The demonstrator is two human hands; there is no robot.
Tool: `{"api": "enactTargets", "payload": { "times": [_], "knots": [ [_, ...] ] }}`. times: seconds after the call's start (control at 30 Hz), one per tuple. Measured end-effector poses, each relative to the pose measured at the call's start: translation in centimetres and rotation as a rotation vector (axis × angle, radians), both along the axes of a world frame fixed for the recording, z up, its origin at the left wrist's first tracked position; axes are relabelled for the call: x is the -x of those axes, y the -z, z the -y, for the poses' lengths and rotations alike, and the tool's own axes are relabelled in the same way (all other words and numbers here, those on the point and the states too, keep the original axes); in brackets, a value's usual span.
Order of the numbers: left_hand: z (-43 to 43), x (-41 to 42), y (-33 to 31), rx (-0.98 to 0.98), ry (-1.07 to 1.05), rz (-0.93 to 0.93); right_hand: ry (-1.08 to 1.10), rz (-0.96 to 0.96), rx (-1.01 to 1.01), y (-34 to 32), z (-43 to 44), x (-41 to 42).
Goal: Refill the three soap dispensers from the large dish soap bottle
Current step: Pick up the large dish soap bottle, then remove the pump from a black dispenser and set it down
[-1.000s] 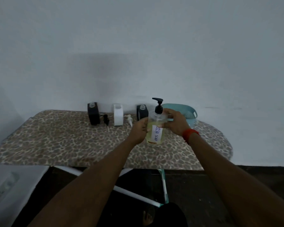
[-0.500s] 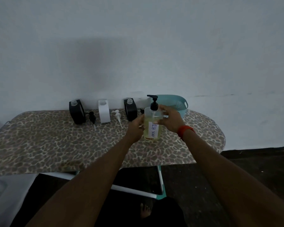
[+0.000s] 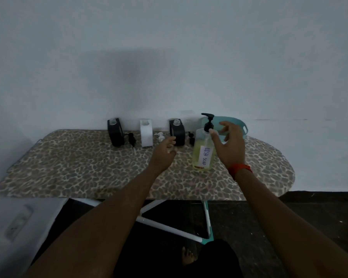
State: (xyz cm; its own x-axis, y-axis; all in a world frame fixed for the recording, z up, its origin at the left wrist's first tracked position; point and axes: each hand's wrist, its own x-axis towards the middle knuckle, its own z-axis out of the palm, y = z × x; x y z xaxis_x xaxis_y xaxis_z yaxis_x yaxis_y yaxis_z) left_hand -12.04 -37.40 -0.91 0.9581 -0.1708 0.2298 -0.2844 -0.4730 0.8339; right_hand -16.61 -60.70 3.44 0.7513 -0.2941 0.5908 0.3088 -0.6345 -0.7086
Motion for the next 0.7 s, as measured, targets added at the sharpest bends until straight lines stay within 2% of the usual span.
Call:
{"api": "enactTargets", "payload": {
  "times": [0.13, 0.3, 0.47, 0.7],
  "knots": [
    [-6.7, 0.4, -1.4, 0.019, -0.177, 0.058, -0.147, 0.052, 0.077, -1.4, -5.6, -0.7],
    [-16.1, -1.1, -3.8, -0.002, -0.406, 0.085, -0.310, -0.099, 0.120, -1.9, -14.0, -4.6],
    [-22.1, -5.6, -4.7, 0.038, -0.598, -0.098, -0.468, -0.235, 0.243, -0.8, -21.3, -9.6],
    [-20.8, -11.1, -1.7, -0.094, -0.505, -0.276, -0.524, -0.285, 0.464, -2.9, -27.7, -20.1]
  ]
}}
